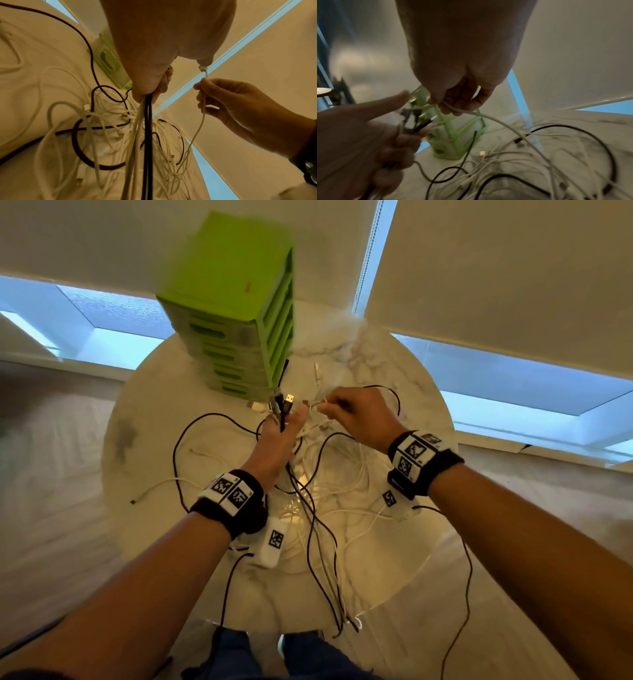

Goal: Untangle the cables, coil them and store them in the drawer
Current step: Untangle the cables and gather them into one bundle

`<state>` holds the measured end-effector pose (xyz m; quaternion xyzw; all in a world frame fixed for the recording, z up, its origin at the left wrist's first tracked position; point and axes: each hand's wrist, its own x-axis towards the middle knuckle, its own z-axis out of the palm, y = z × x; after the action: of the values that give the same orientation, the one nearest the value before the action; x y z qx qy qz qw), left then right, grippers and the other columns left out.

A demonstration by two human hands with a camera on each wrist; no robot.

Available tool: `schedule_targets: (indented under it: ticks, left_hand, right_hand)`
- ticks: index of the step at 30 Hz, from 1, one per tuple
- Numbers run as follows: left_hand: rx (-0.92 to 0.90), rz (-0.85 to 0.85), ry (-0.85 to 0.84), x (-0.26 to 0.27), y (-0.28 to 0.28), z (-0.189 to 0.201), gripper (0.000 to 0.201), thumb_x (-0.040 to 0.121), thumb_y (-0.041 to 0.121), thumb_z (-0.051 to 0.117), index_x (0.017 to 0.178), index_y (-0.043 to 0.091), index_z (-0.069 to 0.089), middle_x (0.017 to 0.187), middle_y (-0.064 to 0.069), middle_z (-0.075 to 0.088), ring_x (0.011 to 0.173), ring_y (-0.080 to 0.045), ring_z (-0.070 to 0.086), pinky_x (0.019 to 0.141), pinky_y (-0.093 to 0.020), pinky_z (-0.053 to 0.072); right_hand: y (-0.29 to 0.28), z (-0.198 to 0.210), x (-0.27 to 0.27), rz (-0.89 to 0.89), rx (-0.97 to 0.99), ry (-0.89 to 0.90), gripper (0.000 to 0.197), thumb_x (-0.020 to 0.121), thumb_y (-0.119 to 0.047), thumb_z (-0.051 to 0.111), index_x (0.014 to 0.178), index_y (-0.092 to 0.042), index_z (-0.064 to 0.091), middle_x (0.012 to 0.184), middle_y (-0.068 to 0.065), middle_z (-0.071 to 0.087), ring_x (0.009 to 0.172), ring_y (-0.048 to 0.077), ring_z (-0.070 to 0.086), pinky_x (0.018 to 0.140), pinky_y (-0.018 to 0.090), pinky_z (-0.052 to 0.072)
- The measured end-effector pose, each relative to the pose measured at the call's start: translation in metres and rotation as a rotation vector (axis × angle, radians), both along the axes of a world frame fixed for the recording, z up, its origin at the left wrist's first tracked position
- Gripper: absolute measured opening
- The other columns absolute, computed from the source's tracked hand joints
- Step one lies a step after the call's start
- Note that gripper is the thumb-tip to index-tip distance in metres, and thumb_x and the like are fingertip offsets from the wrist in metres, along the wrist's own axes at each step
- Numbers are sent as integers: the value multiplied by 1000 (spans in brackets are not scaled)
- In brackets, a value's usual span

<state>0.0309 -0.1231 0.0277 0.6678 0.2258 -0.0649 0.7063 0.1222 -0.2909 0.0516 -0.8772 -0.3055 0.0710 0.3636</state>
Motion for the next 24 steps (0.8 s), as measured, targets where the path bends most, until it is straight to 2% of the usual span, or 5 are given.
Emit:
schedule_targets:
  ticks: [2,5,11,13,24]
  left_hand:
    - [6,-5,-42,0,-4,5,45,98,61,54,119,22,60,94,-15,61,87,-27,68,82,-53,53]
    - [16,-1,-40,-3,-6,10,49,105,52,45,128,10,59,71,17,64,63,5,60,69,-24,47]
    - [8,30,-14,-14,1,11,55,108,49,40,130,0,50,100,-25,61,94,-34,66,81,-41,56]
    - [-22,67,-18,-17,4,13,47,107,52,37,110,9,55,82,-6,53,65,-17,51,63,-33,44]
    - [-213,264,-155,-19,36,38,29,108,49,36,115,23,45,65,9,28,56,-7,34,59,-30,52]
  right_hand:
    - [12,-7,-13,44,-28,-22,30,95,-39,64,79,-15,66,68,-3,63,61,13,56,61,29,45]
    - [21,-17,-29,94,-57,-48,26,94,-40,67,87,-15,72,73,-3,68,63,10,57,60,25,45]
    - [26,-25,-59,57,-27,39,27,96,-39,66,88,-14,73,73,-4,68,64,11,60,61,23,45]
    - [20,-27,-63,96,-121,17,35,101,-44,54,88,-17,72,73,-6,68,68,10,63,70,29,48]
    - [-54,-47,-56,89,-629,362,45,106,-54,25,91,-31,60,89,-12,68,99,12,62,106,49,24]
